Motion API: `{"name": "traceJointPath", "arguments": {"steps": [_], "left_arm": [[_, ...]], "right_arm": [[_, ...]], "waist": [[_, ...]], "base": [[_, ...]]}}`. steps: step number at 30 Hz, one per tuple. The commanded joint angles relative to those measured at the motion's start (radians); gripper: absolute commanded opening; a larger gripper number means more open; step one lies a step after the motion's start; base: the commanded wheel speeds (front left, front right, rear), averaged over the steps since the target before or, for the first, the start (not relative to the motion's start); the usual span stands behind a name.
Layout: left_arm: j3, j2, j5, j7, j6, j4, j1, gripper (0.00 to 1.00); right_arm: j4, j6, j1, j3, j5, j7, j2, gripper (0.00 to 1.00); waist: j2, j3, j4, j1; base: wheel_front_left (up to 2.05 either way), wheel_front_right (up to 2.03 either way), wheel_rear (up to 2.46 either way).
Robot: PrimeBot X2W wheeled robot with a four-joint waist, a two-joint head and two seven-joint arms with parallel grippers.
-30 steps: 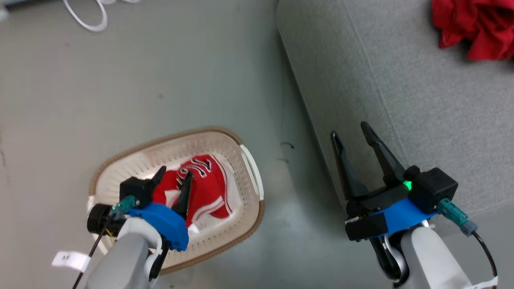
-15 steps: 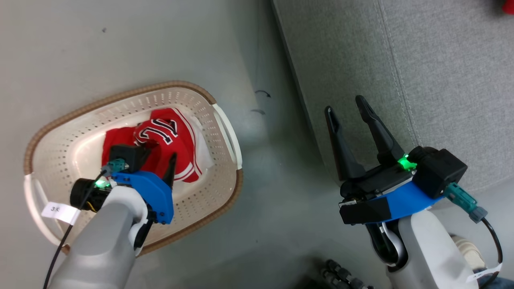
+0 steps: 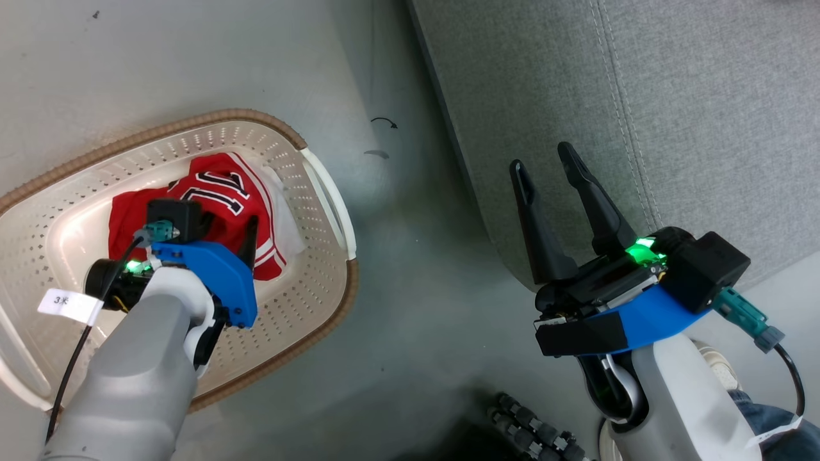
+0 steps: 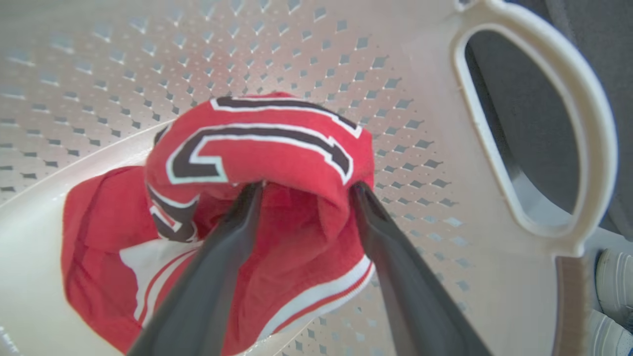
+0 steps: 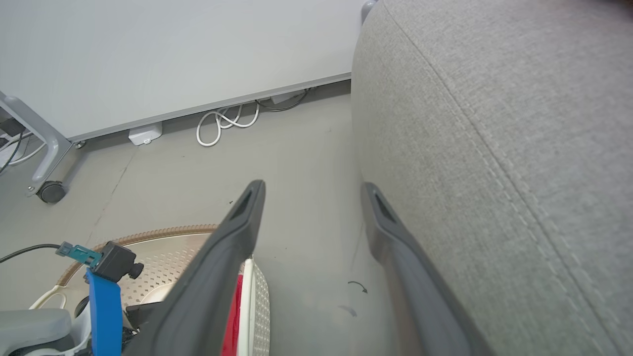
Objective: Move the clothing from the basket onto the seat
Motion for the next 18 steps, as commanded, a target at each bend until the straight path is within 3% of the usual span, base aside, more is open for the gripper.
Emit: {"name": "traceJointPath", "arguments": {"steps": [1, 2, 3, 18], "left_arm": [[-0.005, 0.004, -0.002, -0.001, 0.000, 0.002, -0.017, 0.89], [-0.010, 0.004, -0.006, 0.000, 0.000, 0.004, -0.020, 0.38], [-0.015, 0.001, -0.005, 0.000, 0.000, 0.007, -0.024, 0.00], [-0.086, -0.025, -0.065, -0.029, 0.000, 0.010, -0.034, 0.00]], "right_arm": [[-0.005, 0.000, -0.011, 0.002, 0.005, -0.006, 0.001, 1.00], [-0.004, 0.000, -0.011, 0.002, 0.007, -0.006, 0.001, 1.00], [-0.003, 0.000, -0.010, 0.001, 0.008, -0.006, 0.001, 1.00], [0.016, 0.000, -0.009, -0.020, -0.031, -0.006, 0.001, 1.00]], "waist": [[0.0001, 0.001, -0.002, -0.0001], [0.0001, 0.001, -0.002, -0.0001], [0.0001, 0.001, -0.002, -0.0001], [0.0001, -0.047, 0.051, -0.0001]], "base": [[0.00, 0.00, 0.00], [0.00, 0.00, 0.00], [0.00, 0.00, 0.00], [0.00, 0.00, 0.00]]}}
